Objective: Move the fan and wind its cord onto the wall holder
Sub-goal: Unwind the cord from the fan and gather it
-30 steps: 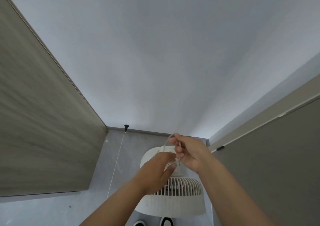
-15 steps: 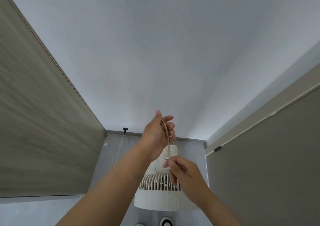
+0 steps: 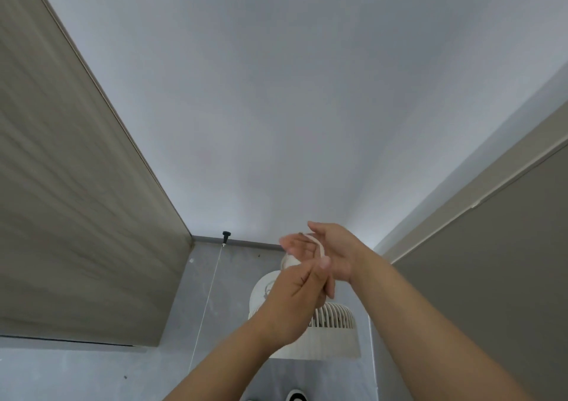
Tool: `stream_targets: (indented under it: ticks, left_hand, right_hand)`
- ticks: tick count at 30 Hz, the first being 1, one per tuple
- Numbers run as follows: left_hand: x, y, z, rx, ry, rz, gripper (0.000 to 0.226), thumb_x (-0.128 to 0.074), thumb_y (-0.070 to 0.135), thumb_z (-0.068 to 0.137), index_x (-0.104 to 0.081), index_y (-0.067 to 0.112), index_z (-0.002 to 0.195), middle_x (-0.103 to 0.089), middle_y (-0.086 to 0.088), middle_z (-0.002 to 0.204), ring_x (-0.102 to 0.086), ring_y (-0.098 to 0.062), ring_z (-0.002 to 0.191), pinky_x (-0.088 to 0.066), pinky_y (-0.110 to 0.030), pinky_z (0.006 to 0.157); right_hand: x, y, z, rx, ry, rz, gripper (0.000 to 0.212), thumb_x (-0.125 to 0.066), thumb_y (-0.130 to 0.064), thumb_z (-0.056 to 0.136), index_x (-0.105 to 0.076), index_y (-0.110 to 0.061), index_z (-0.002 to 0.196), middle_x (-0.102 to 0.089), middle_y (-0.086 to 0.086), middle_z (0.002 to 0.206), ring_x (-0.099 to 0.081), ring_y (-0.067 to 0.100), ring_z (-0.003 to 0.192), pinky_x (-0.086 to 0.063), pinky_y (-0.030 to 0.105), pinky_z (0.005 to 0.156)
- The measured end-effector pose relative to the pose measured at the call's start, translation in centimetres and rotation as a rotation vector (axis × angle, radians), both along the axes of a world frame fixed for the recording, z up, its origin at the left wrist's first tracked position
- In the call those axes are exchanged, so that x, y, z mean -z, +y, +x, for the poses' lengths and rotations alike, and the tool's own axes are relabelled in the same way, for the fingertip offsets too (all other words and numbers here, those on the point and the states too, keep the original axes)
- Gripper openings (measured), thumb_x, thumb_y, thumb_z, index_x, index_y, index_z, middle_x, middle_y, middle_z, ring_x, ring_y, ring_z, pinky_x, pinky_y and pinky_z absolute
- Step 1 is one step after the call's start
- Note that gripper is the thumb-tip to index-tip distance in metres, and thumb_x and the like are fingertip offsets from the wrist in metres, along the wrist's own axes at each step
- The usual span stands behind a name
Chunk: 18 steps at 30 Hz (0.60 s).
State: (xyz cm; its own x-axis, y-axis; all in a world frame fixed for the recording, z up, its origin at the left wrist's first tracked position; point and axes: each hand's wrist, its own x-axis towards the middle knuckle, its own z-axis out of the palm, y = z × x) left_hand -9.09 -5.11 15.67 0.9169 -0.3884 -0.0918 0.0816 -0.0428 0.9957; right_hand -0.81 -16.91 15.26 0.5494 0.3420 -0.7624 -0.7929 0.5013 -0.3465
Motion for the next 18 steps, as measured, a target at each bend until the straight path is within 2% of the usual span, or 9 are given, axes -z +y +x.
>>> stream_targets:
  ticks: [3,6,7,9,10,12,15,18]
  left_hand:
    - [0.7,0.6,-0.9,0.021,-0.012,0.075,0.045,-0.035,0.042,0.099,-0.054,0.02,0.065,-0.045,0.015,0.048,-0.04,-0.001,0.048,-0.033,-0.013,0.053]
    - [1.3,1.2,-1.2,0.016,0.051,0.043,0.053,-0.029,0.044,0.1,-0.062,0.008,0.078,-0.055,0.008,0.054,-0.05,-0.006,0.051,-0.041,-0.017,0.055]
    - [1.2,1.5,-1.1,-0.001,0.105,0.002,0.058,-0.026,0.045,0.101,-0.065,0.004,0.088,-0.062,-0.001,0.061,-0.059,-0.011,0.058,-0.048,-0.02,0.059]
    - [0.5,1.8,-0.2,-0.05,0.218,-0.081,0.063,-0.023,0.051,0.097,-0.066,0.007,0.107,-0.073,-0.014,0.085,-0.071,-0.021,0.084,-0.057,-0.028,0.078]
    - [0.0,1.8,0.6,-0.072,0.264,-0.129,0.063,-0.023,0.054,0.093,-0.065,0.011,0.112,-0.075,-0.012,0.095,-0.071,-0.022,0.096,-0.056,-0.032,0.087]
    - [-1.3,1.7,2.4,-0.104,0.386,-0.269,0.065,-0.025,0.059,0.089,-0.063,0.014,0.117,-0.075,-0.01,0.106,-0.068,-0.023,0.107,-0.051,-0.038,0.096]
    - [-4.0,1.5,5.0,-0.084,0.58,-0.585,0.07,-0.03,0.06,0.092,-0.057,0.005,0.125,-0.071,-0.017,0.114,-0.065,-0.029,0.111,-0.048,-0.041,0.099]
    - [-6.9,1.4,6.6,-0.064,0.692,-0.867,0.069,-0.03,0.054,0.097,-0.049,-0.004,0.13,-0.069,-0.021,0.116,-0.068,-0.032,0.105,-0.045,-0.041,0.102]
  right_hand:
    - [-2.2,0.5,1.2,0.094,-0.035,0.007,0.025,-0.04,-0.013,0.101,-0.055,0.007,0.099,-0.065,0.014,0.059,-0.058,0.013,0.034,-0.045,0.018,0.031]
    - [-4.4,0.3,1.4,0.125,-0.198,-0.037,0.027,-0.037,-0.016,0.102,-0.057,-0.004,0.09,-0.049,0.0,0.045,-0.033,0.005,0.026,-0.025,0.014,0.026]
    - [-5.4,0.3,1.1,0.13,-0.278,-0.038,0.027,-0.037,-0.019,0.102,-0.057,-0.006,0.088,-0.046,-0.001,0.045,-0.03,0.005,0.027,-0.022,0.015,0.027]
    - [-7.3,0.1,0.0,0.12,-0.446,-0.037,0.03,-0.038,-0.025,0.102,-0.058,-0.009,0.086,-0.044,-0.002,0.045,-0.026,0.006,0.028,-0.021,0.016,0.03]
    - [-8.1,-0.1,-0.7,0.111,-0.528,-0.054,0.032,-0.037,-0.027,0.102,-0.059,-0.01,0.085,-0.043,-0.002,0.044,-0.025,0.006,0.028,-0.019,0.017,0.032]
    - [-9.3,-0.5,-2.0,0.098,-0.687,-0.142,0.035,-0.036,-0.027,0.102,-0.06,-0.01,0.083,-0.041,-0.001,0.045,-0.023,0.008,0.031,-0.017,0.02,0.036]
    - [-10.1,-0.8,-4.2,0.038,-0.888,-0.3,0.035,-0.037,-0.026,0.101,-0.06,-0.01,0.082,-0.041,0.001,0.044,-0.023,0.009,0.032,-0.018,0.021,0.038]
    - [-9.4,-0.7,-6.4,-0.098,-1.005,-0.46,0.035,-0.042,-0.032,0.099,-0.059,-0.008,0.082,-0.042,0.002,0.044,-0.027,0.009,0.036,-0.022,0.019,0.037]
